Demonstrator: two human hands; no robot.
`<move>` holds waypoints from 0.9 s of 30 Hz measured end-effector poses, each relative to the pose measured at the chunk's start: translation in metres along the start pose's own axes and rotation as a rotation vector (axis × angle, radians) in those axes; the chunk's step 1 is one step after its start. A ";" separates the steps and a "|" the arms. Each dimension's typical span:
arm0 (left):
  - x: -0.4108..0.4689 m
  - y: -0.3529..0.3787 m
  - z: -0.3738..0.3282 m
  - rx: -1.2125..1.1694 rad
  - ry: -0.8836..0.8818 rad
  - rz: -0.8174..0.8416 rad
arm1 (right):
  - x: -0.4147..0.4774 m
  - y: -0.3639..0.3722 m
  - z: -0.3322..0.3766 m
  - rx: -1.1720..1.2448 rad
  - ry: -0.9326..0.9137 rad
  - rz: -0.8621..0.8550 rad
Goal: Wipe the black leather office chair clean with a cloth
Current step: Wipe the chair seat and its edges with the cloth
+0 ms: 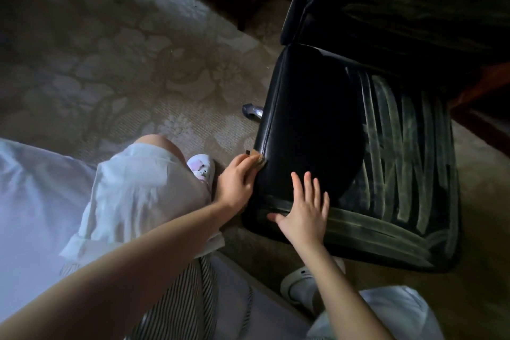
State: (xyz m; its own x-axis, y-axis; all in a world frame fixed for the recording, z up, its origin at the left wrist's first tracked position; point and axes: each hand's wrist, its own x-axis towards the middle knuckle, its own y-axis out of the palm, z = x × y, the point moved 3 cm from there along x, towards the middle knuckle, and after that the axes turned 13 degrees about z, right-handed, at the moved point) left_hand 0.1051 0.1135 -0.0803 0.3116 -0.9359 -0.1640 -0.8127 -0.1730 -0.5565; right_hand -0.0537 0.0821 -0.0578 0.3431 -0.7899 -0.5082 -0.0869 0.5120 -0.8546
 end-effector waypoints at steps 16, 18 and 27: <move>0.005 -0.013 0.011 -0.042 -0.211 -0.154 | 0.037 -0.007 0.043 0.066 0.045 -0.052; 0.022 -0.023 0.012 -0.053 -0.220 -0.168 | 0.046 -0.015 0.050 0.080 0.043 0.003; 0.035 -0.036 0.008 -0.069 -0.238 -0.297 | 0.055 -0.051 0.007 -0.142 -0.093 -0.010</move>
State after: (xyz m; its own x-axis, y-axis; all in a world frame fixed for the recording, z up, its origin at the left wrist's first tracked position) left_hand 0.1488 0.0896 -0.0726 0.6373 -0.7460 -0.1931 -0.6985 -0.4534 -0.5536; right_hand -0.0239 0.0147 -0.0419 0.4287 -0.7569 -0.4933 -0.2120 0.4465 -0.8693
